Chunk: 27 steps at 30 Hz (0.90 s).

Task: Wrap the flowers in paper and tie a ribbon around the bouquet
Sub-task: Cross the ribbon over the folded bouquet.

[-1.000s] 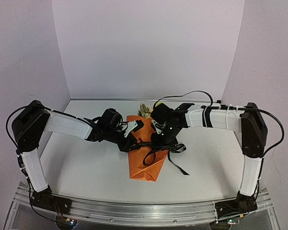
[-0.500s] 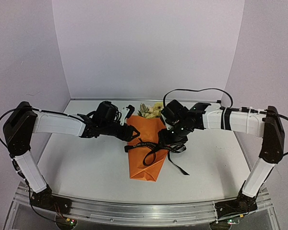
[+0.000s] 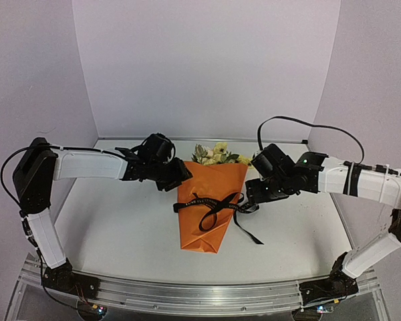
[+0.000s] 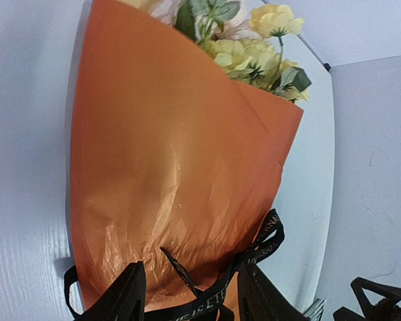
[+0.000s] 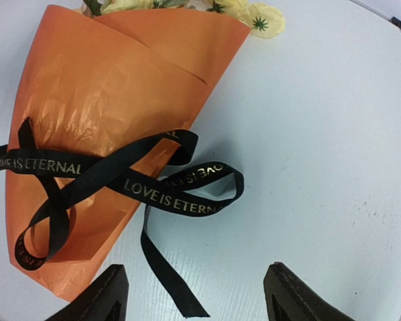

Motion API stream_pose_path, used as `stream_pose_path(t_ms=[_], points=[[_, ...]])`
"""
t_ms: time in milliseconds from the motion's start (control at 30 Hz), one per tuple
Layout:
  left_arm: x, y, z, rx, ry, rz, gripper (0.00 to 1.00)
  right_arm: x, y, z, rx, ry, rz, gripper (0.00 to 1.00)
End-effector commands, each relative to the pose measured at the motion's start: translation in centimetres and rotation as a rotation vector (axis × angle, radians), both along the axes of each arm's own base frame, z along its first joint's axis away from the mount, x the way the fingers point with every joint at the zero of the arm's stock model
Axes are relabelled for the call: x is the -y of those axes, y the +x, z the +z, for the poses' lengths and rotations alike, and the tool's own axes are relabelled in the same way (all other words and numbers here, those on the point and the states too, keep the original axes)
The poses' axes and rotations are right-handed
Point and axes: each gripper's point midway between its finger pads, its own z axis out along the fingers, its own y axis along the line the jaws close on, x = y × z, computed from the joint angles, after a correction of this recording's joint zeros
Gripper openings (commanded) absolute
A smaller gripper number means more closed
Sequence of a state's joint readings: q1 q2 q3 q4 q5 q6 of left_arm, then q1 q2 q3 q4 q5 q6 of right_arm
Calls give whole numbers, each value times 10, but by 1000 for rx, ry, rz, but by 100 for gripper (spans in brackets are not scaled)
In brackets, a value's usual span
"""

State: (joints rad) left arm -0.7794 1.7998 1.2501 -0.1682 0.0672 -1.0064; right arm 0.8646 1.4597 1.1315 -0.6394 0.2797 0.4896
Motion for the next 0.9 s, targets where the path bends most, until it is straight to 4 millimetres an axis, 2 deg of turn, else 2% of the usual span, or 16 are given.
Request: stream_pose_path(t_ms=[0, 100, 367, 633, 767, 867], points=[[19, -9, -14, -101, -29, 81, 49, 16, -1, 12, 69, -4, -43, 72], [29, -13, -23, -117, -5, 79, 48, 22, -4, 10, 72, -8, -47, 73], [35, -14, -32, -108, 64, 104, 49, 28, -10, 4, 61, -6, -45, 73], [38, -20, -49, -133, 126, 102, 46, 27, -10, 3, 60, -4, -49, 73], [38, -20, -53, -131, 134, 104, 41, 28, -10, 1, 57, -3, -53, 73], [40, -19, -56, -132, 134, 100, 32, 29, -11, -3, 50, -5, -60, 73]])
